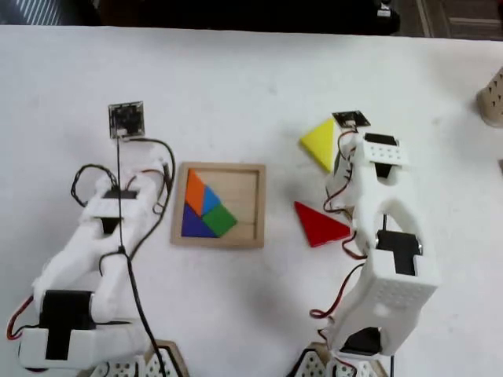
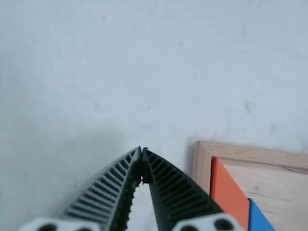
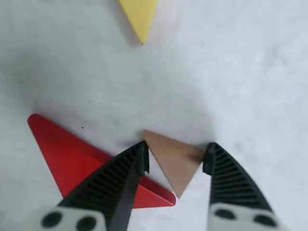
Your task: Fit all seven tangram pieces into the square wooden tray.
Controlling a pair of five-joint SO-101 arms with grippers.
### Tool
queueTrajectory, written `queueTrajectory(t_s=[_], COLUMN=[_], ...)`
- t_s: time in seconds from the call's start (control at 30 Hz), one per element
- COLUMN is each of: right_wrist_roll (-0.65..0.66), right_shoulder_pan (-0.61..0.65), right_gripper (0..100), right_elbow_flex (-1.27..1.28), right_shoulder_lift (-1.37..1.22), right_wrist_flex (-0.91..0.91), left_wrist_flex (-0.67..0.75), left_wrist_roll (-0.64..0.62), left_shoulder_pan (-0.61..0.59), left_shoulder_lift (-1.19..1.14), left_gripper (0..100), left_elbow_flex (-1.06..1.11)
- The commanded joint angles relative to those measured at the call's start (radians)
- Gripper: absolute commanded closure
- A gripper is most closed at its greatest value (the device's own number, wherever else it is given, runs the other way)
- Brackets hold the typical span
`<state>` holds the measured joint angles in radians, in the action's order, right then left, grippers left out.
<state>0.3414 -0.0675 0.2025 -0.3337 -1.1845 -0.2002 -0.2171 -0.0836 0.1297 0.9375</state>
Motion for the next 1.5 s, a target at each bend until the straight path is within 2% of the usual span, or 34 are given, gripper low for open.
queueTrajectory(t_s=[0.0,0.3,0.53,0.63,0.77,1.47], right_wrist_roll=[0.012,-0.002,-0.121,-0.124,-0.124,-0.175], right_shoulder_pan=[0.002,-0.022,-0.081,-0.084,-0.085,-0.102], right_gripper=[82.8,82.9,82.9,83.3,89.0,88.9], right_elbow_flex=[-0.005,-0.005,-0.038,-0.037,-0.037,0.014], right_shoulder_lift=[0.004,0.007,-0.001,-0.002,-0.002,0.061], right_wrist_flex=[0.007,0.008,0.010,0.010,0.010,0.008], left_wrist_flex=[0.002,0.003,0.003,0.003,0.003,0.003], left_wrist_roll=[-0.006,-0.006,-0.006,-0.006,-0.006,-0.006], left_shoulder_pan=[0.019,0.019,0.019,0.019,0.019,0.019], left_shoulder_lift=[0.005,0.005,0.005,0.005,0.005,0.005], left_gripper=[97,97,97,97,97,97], left_elbow_flex=[-0.054,-0.054,-0.054,-0.054,-0.054,-0.055])
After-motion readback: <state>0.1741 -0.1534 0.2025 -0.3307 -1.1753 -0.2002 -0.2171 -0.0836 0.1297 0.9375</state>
